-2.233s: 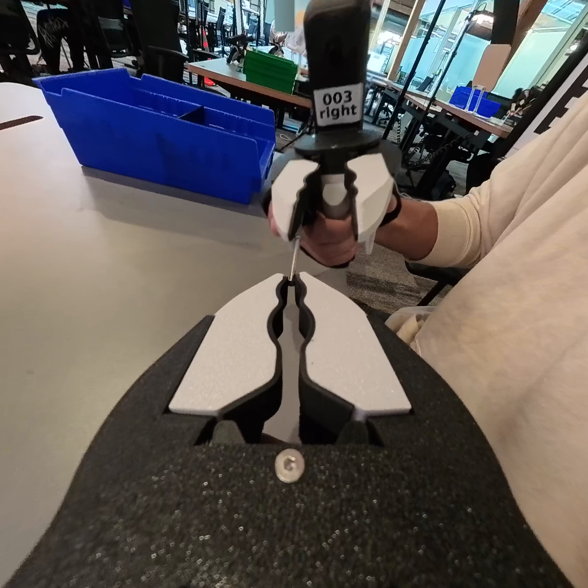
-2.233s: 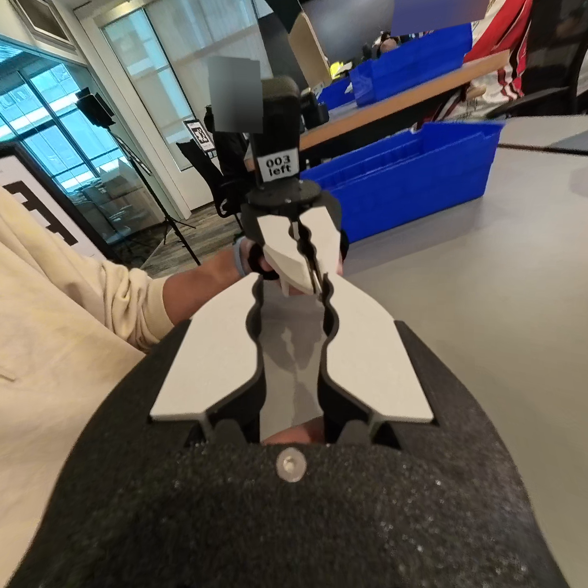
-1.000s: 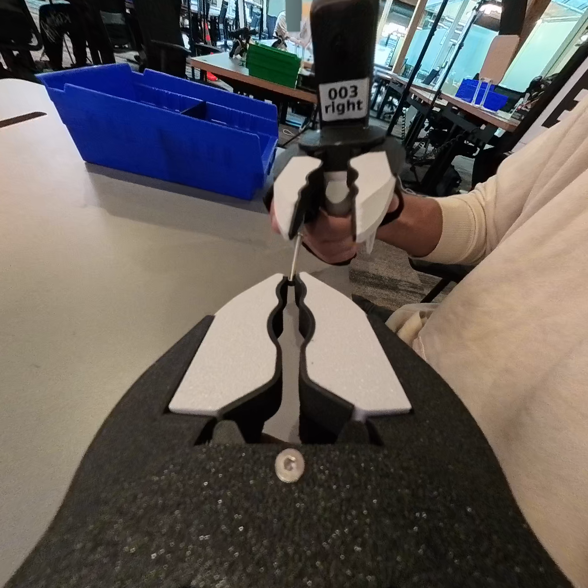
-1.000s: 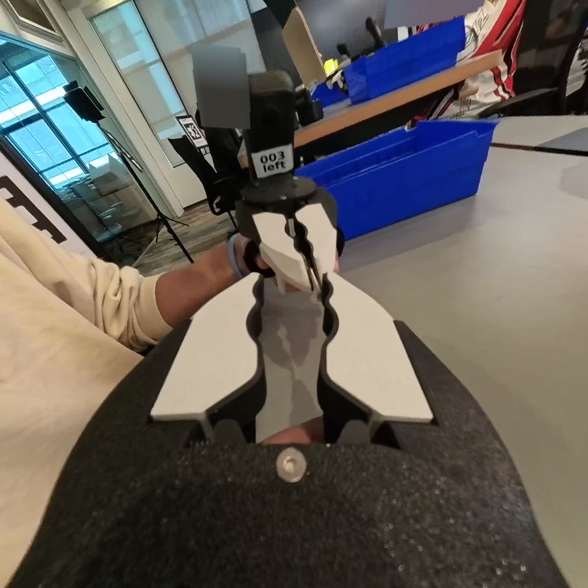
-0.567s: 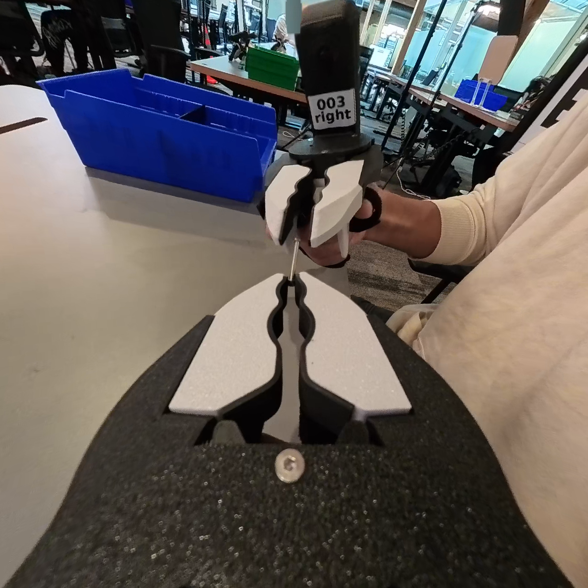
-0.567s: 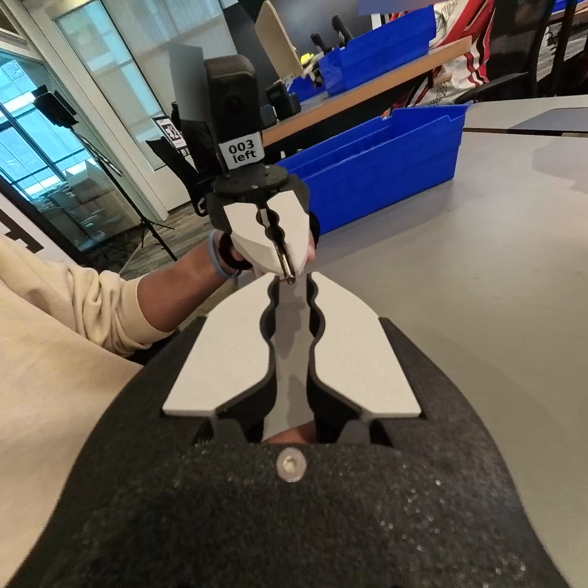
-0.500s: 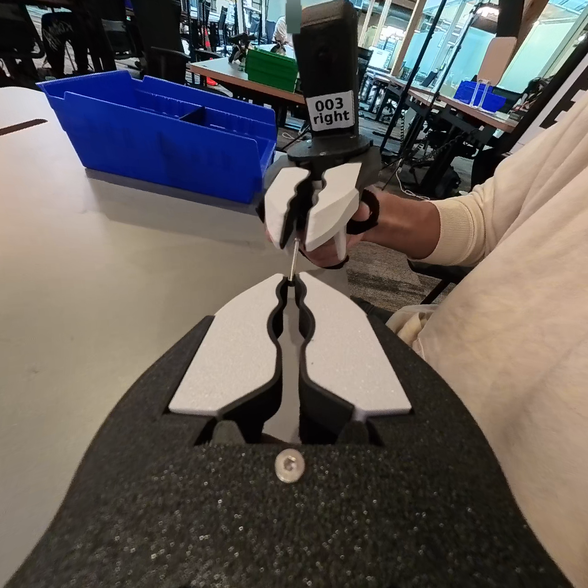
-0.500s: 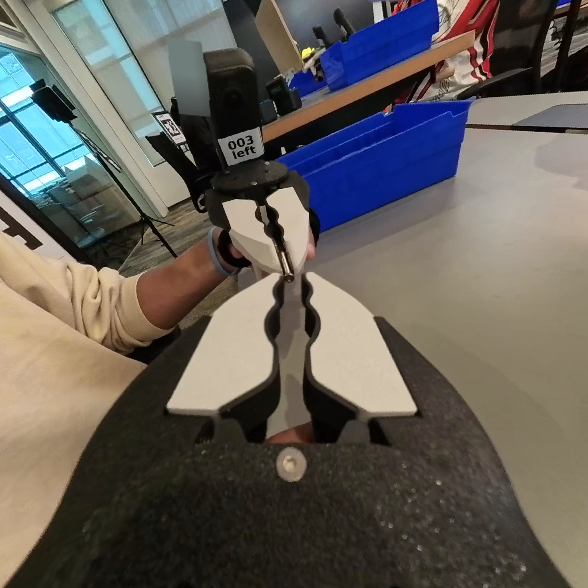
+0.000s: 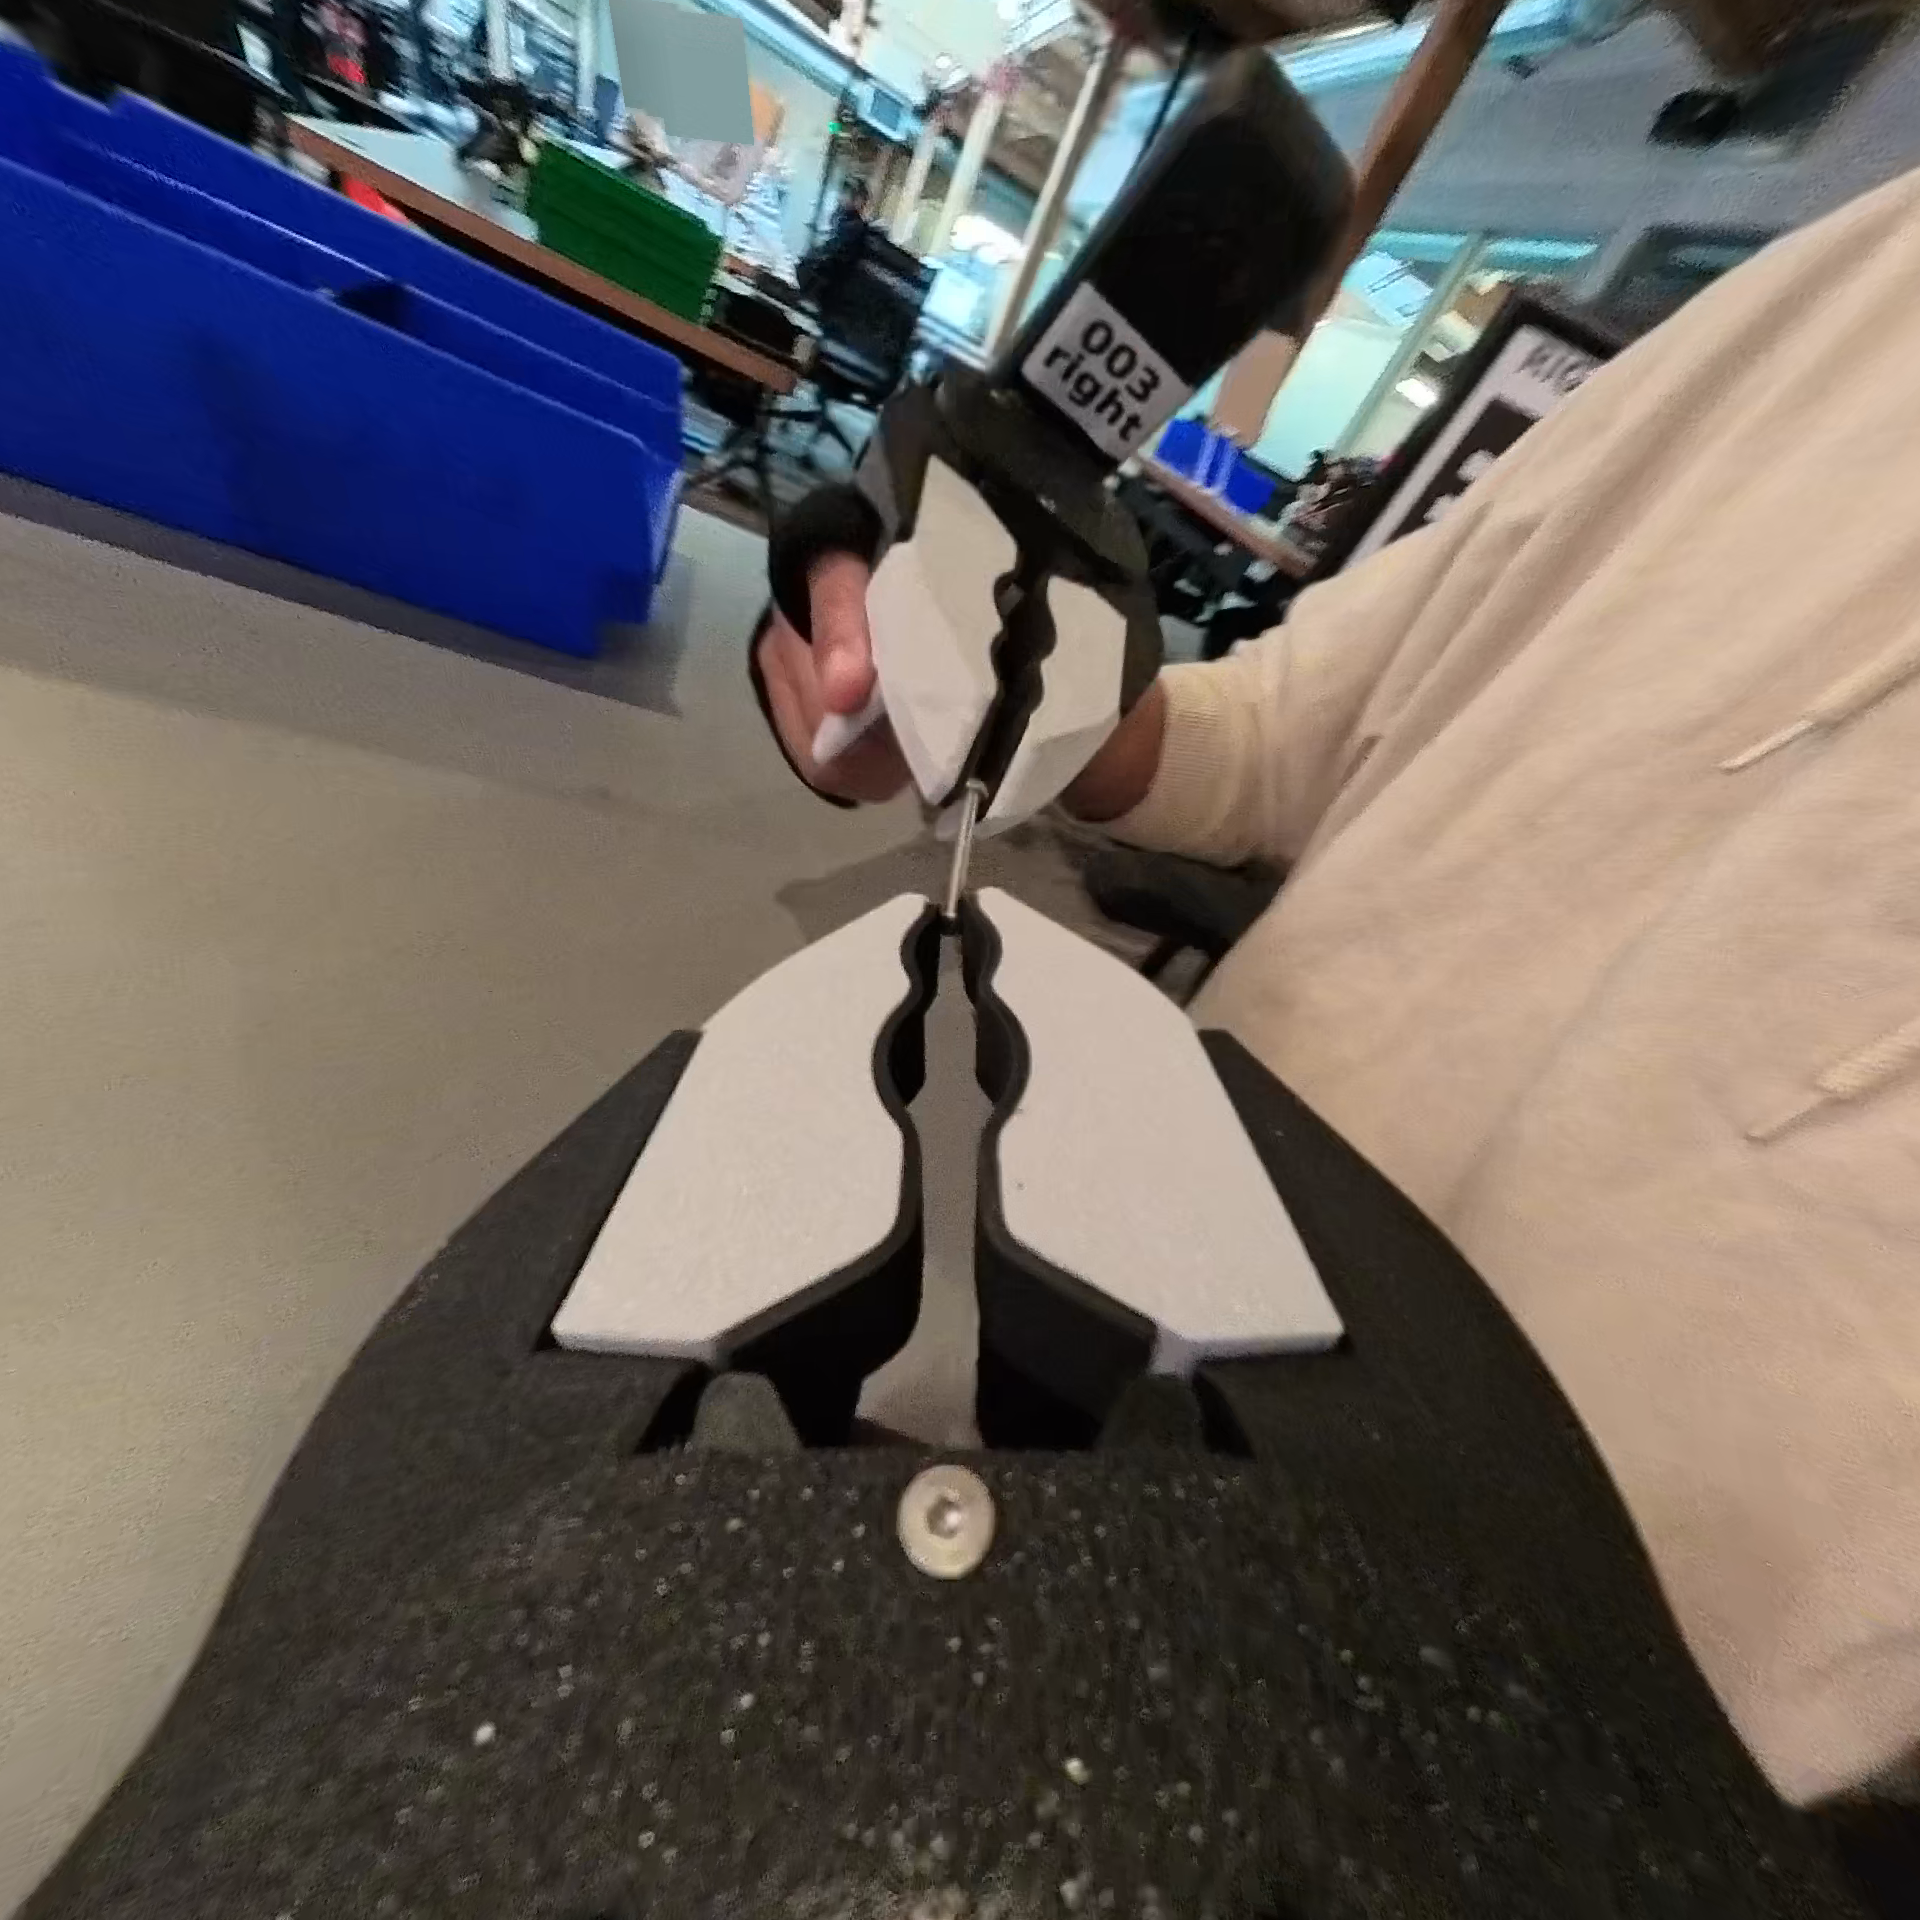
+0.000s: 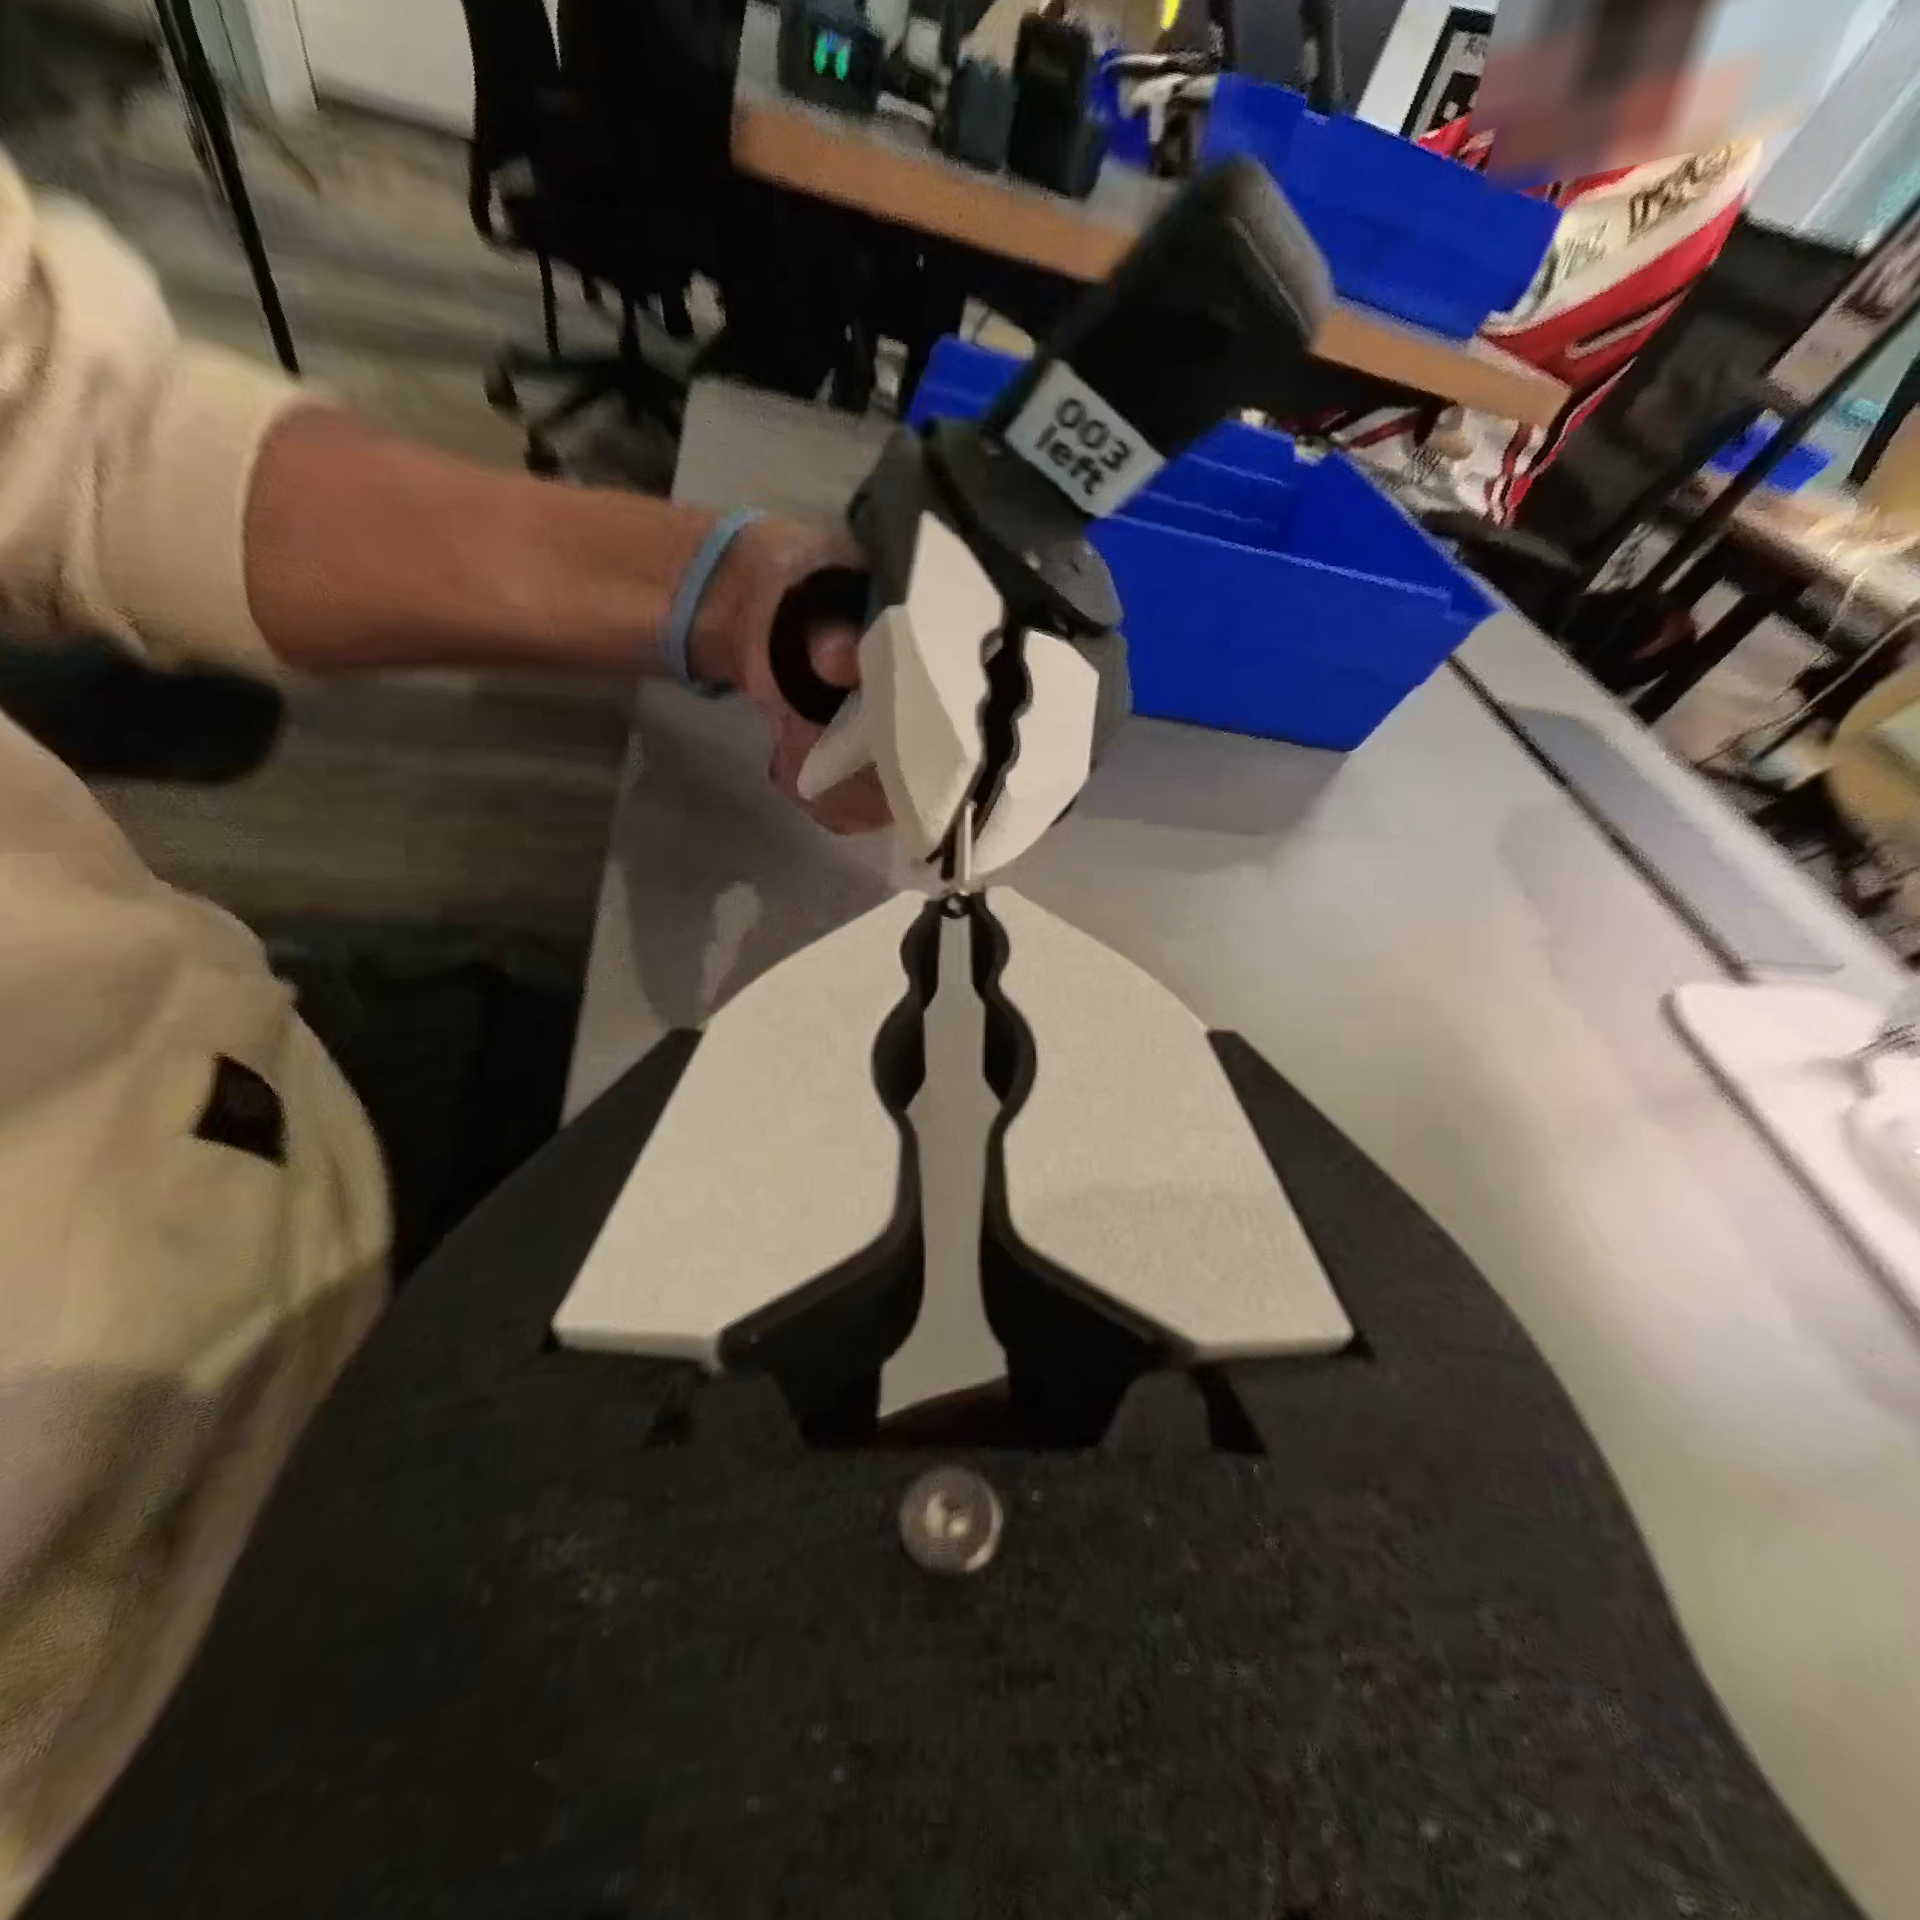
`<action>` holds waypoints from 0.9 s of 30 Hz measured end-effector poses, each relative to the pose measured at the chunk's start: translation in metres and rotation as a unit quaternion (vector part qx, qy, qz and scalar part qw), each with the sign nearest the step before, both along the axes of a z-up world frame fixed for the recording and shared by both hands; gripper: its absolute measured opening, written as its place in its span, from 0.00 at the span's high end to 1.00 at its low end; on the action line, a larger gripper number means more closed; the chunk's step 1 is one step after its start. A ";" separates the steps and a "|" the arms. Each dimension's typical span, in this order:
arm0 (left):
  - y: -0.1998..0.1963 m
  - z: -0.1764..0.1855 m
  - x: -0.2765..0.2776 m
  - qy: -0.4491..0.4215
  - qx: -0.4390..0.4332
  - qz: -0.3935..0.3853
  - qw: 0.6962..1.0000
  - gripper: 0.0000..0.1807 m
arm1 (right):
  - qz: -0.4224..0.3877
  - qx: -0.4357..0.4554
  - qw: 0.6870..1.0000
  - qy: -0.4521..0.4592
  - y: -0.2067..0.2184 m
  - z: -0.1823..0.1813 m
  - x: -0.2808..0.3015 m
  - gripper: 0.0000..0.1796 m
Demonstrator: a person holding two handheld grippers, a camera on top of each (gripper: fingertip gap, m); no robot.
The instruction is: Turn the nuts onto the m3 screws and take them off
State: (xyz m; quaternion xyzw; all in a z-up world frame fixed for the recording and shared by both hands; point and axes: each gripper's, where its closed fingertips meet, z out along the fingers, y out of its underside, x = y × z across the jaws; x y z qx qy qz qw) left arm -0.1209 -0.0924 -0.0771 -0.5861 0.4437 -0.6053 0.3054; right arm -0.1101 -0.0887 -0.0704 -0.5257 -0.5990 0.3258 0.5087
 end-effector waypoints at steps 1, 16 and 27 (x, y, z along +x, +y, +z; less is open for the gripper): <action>0.000 0.000 -0.001 -0.004 -0.019 -0.015 1.000 0.98 | 0.004 0.034 0.999 -0.015 -0.001 0.001 0.000 0.97; 0.096 -0.007 -0.047 0.102 0.084 0.405 0.905 0.98 | -0.257 -0.122 0.958 0.040 0.077 -0.017 0.031 0.97; 0.088 -0.031 -0.102 0.171 0.117 0.660 0.722 0.98 | -0.479 -0.126 0.860 0.122 0.095 -0.032 0.060 0.97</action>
